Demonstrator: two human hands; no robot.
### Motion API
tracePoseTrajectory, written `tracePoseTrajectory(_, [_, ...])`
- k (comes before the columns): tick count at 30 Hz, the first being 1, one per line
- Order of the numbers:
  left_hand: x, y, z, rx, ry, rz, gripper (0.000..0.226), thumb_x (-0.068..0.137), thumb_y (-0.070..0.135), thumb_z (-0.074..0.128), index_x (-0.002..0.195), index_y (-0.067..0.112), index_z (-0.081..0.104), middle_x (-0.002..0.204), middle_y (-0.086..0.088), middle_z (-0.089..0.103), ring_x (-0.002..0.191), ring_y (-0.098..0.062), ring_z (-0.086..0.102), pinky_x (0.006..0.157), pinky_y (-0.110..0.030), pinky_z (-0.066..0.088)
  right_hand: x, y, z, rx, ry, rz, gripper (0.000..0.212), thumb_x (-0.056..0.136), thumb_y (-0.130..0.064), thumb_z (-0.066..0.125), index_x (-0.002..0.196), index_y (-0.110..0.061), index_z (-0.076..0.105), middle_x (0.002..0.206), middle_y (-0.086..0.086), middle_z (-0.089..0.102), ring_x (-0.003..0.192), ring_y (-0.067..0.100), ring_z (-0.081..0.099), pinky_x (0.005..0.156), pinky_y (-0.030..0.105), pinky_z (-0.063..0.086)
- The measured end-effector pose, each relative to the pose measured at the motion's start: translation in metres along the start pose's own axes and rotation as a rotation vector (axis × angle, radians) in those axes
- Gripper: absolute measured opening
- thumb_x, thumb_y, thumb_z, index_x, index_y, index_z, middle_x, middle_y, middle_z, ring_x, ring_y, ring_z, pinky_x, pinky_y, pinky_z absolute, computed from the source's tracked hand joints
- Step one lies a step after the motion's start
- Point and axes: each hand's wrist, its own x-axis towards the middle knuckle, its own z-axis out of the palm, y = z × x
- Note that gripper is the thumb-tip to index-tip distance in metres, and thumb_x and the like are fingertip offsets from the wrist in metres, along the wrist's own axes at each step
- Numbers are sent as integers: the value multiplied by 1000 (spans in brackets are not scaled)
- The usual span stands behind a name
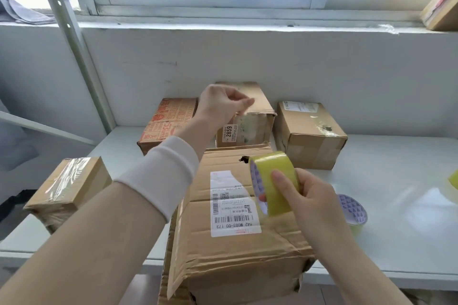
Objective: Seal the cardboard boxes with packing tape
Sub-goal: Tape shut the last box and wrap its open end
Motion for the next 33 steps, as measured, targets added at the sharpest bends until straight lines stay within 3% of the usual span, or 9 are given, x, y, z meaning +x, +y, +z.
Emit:
tracePoseTrajectory(3, [20,15,-6,-26,26,101,10,81,20,74,73,21,68,72,4,67,62,-3,61,62,-17,54,7,1,3,-23,91,72,51,86,-50,46,74,-4,65,58,10,68,47,12,59,52,22,45])
tracePoseTrajectory(5, [28,16,-6,26,33,136,8,82,24,73,77,20,68,72,4,67,65,-3,62,61,-16,53,11,-3,1,16,45,60,42,82,-48,48,80,-11,68,61,3,70,51,9,63,50,16,47])
tracePoseTrajectory(8, [38,-7,-2,82,-20,15,11,82,26,72,82,16,68,77,3,67,70,-6,62,67,-19,54,8,-8,-5,84,-200,67,37,71,-42,56,95,-15,65,73,-5,74,64,0,66,52,8,45])
tracePoseTrajectory(11, [42,-43,11,138,-131,-167,12,80,27,74,82,16,69,78,2,69,71,-7,61,66,-19,52,4,-4,-7,153,-308,139,37,71,-33,57,101,-11,63,80,2,75,74,8,69,59,17,52])
tracePoseTrajectory(15, [43,-77,28,172,-201,-275,20,80,30,74,91,13,72,73,2,66,62,-5,53,57,-16,45,14,-3,-3,196,-263,192,42,72,-38,55,99,-7,64,76,5,74,70,14,69,61,25,57])
tracePoseTrajectory(20, [45,-100,41,223,-233,-319,25,79,35,76,93,14,74,72,3,66,62,-3,50,75,-23,44,19,-1,6,189,-226,191,43,72,-43,54,95,-8,66,72,0,74,64,6,67,54,16,50])
tracePoseTrajectory(26, [46,-108,39,264,-290,-338,19,78,34,76,84,17,71,87,-5,71,70,-10,59,75,-24,50,16,5,8,153,-210,162,41,69,-49,53,87,-14,67,73,-6,74,68,5,68,60,17,50])
tracePoseTrajectory(29, [47,-111,40,355,-324,-347,26,77,37,77,92,16,72,91,-1,67,81,-12,59,78,-24,47,15,4,9,161,-213,166,42,68,-49,53,87,-14,66,72,-6,74,67,4,68,62,18,51])
tracePoseTrajectory(33, [50,-107,41,511,-447,-379,40,82,39,71,114,15,68,117,-3,62,99,-17,54,85,-23,40,14,5,9,168,-196,151,40,70,-47,54,86,-12,66,70,-5,73,63,3,66,59,16,50])
